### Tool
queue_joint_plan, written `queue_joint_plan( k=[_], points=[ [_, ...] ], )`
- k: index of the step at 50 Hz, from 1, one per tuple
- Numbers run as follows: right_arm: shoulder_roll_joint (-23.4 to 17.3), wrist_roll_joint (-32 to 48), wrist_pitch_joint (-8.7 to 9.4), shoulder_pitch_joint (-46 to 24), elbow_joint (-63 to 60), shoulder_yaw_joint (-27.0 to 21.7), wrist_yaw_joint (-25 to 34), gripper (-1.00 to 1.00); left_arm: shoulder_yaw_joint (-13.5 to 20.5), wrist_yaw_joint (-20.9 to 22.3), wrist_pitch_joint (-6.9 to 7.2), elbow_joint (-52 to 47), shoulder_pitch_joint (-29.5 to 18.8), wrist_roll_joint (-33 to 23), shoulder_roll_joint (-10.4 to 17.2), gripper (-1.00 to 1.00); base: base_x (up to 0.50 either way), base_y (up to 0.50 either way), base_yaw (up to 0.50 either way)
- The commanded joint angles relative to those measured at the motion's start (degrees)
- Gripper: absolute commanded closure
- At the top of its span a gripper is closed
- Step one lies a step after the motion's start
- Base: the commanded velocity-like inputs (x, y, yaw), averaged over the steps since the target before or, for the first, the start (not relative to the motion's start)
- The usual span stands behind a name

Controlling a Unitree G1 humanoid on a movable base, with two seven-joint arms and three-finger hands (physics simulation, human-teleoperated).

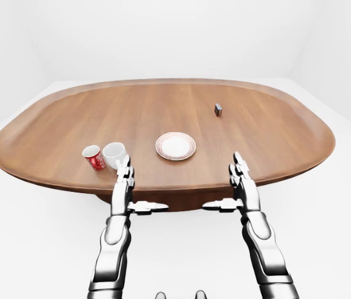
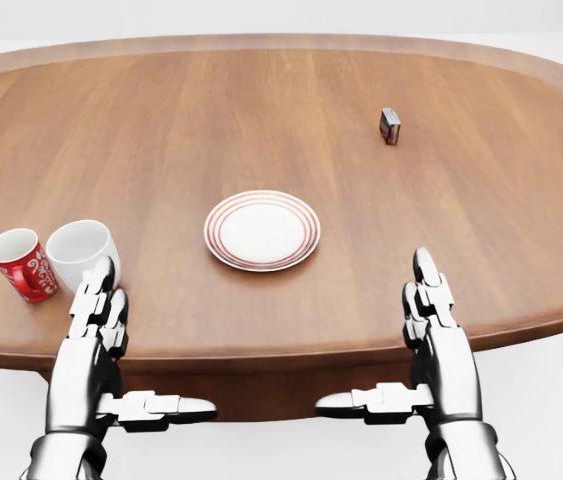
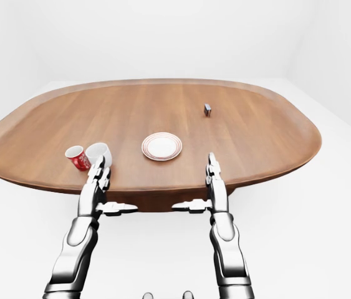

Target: Put the white mug on the plate.

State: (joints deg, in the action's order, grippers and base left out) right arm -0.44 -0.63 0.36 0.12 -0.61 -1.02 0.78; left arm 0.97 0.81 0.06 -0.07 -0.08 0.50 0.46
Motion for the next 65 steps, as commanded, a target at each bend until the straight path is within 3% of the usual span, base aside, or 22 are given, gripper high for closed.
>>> queue_joint_plan(
  k=[1, 4, 10, 12, 16, 17, 23, 26, 29, 30, 32, 34, 38, 46, 65],
  points=[
    [-0.69, -1.03, 0.98, 0.32, -1.66, -1.62, 1.13, -1.0, 1.75, 1.21, 0.09, 0.04, -0.27, 1.01, 0.77, -1.0, 0.0, 0.0, 0.0],
    [-0.71, -0.84, 1.59, 0.38, -2.38, -1.48, 1.07, -1.0, 1.86, 1.16, 0.11, 0.09, -0.36, 1.05, 0.85, -1.0, 0.0, 0.0, 0.0],
    [-0.93, -0.89, 4.22, 0.65, -5.67, -1.74, 1.38, -1.0, 3.33, 1.14, 1.6, -1.52, -0.82, 2.1, 1.53, -1.0, 0.0, 0.0, 0.0],
    [-1.54, -1.81, 4.64, 1.08, -12.4, -3.08, 1.48, -1.0, 6.0, 0.67, 4.82, -5.33, -1.39, 4.44, 2.41, -1.0, 0.0, 0.0, 0.0],
    [-2.37, -3.12, 4.64, 1.12, -24.2, -6.72, 0.98, -1.0, 10.16, -0.99, 4.94, -13.72, -1.73, 6.12, 4.2, -1.0, 0.0, 0.0, 0.0],
    [-3.06, -5.06, 4.64, 0.82, -29.55, -9.77, 0.7, -1.0, 13.29, -2.13, 4.94, -17.19, -2.31, 8.35, 4.99, -1.0, 0.0, 0.0, 0.0],
    [-5.4, -7.63, 4.64, -0.26, -40.88, -17.7, 0.92, -1.0, 19.14, -4.19, 4.94, -20.96, -3.62, 12.64, 7.45, -1.0, 0.0, 0.0, 0.0],
    [-4.51, -8.73, 4.64, 2.03, -42.55, -20.44, 2.56, -1.0, 22.45, -5.24, 4.94, -21.96, -2.58, 12.65, 8.72, -1.0, 0.0, 0.0, 0.0],
    [-3.75, -10.29, 4.64, 3.25, -42.28, -22.94, 3.73, -1.0, 26.18, -5.93, 4.94, -24.45, -1.73, 16.16, 9.08, -1.0, 0.0, 0.0, 0.0],
    [-3.67, -11.52, 4.64, 3.62, -42.71, -24.34, 4.09, -1.0, 28.06, -9.01, 4.94, -27.68, -1.3, 17.18, 8.06, -1.0, 0.0, 0.0, 0.0],
    [-3.38, -11.76, 4.64, 4.37, -43.25, -24.77, 4.32, -1.0, 26.48, -10.9, 4.94, -29.75, 0.14, 10.72, 8.33, -1.0, 0.0, 0.0, 0.0],
    [-3.19, -11.52, 4.64, 4.56, -44.01, -24.53, 4.22, -1.0, 27.47, -9.74, 4.94, -30.44, -0.35, 14.68, 7.69, -1.0, 0.0, 0.0, 0.0],
    [-3.14, -11.02, 4.64, 4.67, -45.69, -24.78, 4.41, -1.0, 28.69, -9.77, 4.94, -29.72, -0.69, 17.51, 8.31, -1.0, 0.0, 0.0, 0.0],
    [-3.57, -6.14, 4.64, 4.56, -43.38, -23.66, 4.22, -1.0, 27.78, -9.82, 4.94, -29.38, -0.67, 17.54, 8.51, -1.0, 0.0, 0.03, 0.0],
    [-3.1, -5.05, 4.64, 4.45, -42.81, -23.65, 5.05, -1.0, 28.15, -9.51, 4.94, -29.56, -0.44, 18.89, 8.5, -1.0, 0.0, 0.32, 0.0]
  ],
)
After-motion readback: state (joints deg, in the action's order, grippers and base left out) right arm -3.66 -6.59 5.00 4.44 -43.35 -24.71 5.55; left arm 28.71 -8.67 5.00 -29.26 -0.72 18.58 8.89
